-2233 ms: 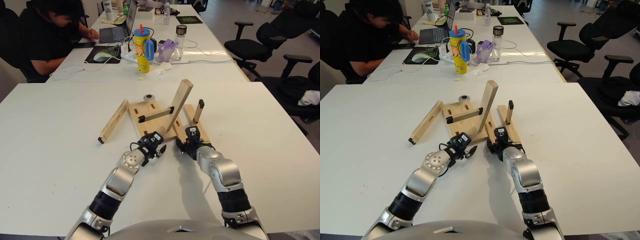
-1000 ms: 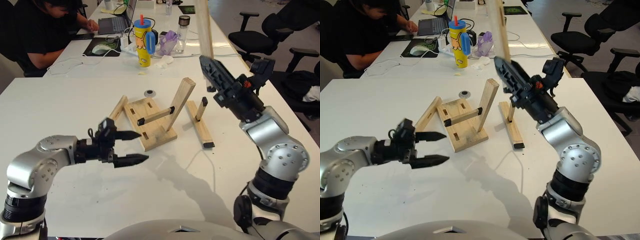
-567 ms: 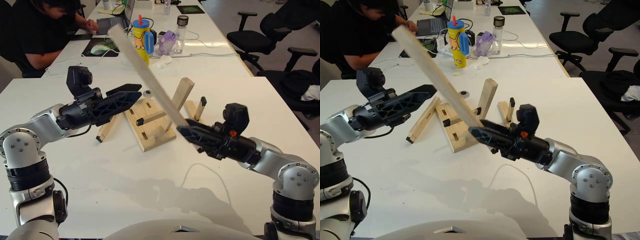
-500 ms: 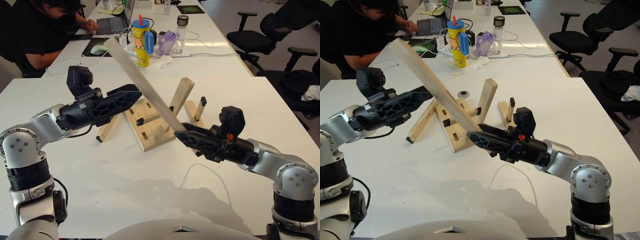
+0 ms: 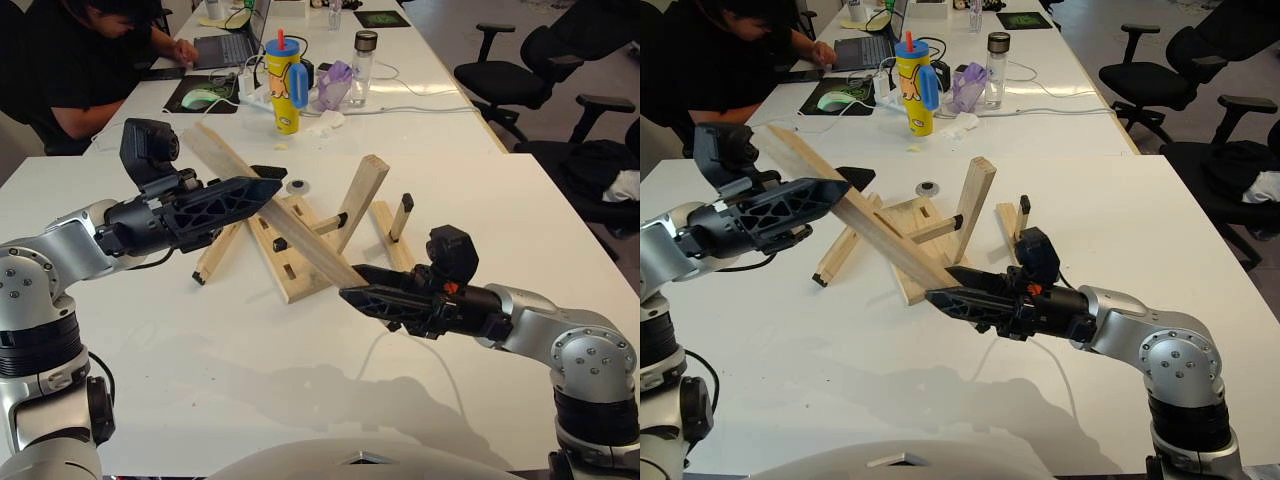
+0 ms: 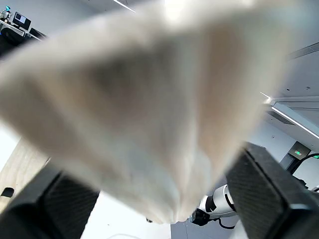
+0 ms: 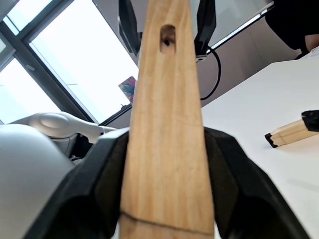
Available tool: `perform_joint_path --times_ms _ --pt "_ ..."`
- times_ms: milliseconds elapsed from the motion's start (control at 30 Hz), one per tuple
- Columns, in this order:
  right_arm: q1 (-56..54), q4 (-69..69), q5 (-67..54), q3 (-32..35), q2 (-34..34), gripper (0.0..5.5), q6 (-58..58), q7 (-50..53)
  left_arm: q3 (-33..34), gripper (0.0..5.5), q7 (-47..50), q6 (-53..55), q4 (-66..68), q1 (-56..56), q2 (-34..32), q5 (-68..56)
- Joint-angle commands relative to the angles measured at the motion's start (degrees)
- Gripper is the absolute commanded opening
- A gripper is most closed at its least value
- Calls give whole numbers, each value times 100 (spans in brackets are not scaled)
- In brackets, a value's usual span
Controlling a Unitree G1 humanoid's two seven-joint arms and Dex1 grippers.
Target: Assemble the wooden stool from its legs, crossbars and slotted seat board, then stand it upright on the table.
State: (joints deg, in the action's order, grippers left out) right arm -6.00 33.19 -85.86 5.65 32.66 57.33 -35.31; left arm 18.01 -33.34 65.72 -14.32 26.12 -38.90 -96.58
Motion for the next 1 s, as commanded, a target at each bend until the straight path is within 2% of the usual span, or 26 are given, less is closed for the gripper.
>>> perform_joint_path --times_ms 33,233,533,567,667,800,900,1000 --pt "-1 68 57 -14 100 204 -129 -2 -98 292 -128 88 28 -36 -252 12" --pt "12 50 59 -24 126 204 -200 -50 -187 205 -367 100 105 -126 -422 245" --pt "51 -260 206 10 69 204 -294 48 -149 204 -594 25 150 -359 -518 602" --pt "111 -286 445 -58 143 241 -278 -39 -105 204 -662 6 189 -464 -575 736" --pt "226 -372 1288 -360 299 281 -366 -178 -80 202 -893 -75 165 -823 -770 1284" --pt "414 -464 2655 -1018 362 338 -813 -347 -35 202 -1129 -216 128 -1264 -868 1837" --pt "334 -629 4094 -1753 435 388 -1497 -361 37 202 -1301 -420 140 -1526 -960 2305" --pt "164 -965 5583 -2469 300 390 -2488 -279 0 202 -1263 -930 334 -1452 -884 2986"
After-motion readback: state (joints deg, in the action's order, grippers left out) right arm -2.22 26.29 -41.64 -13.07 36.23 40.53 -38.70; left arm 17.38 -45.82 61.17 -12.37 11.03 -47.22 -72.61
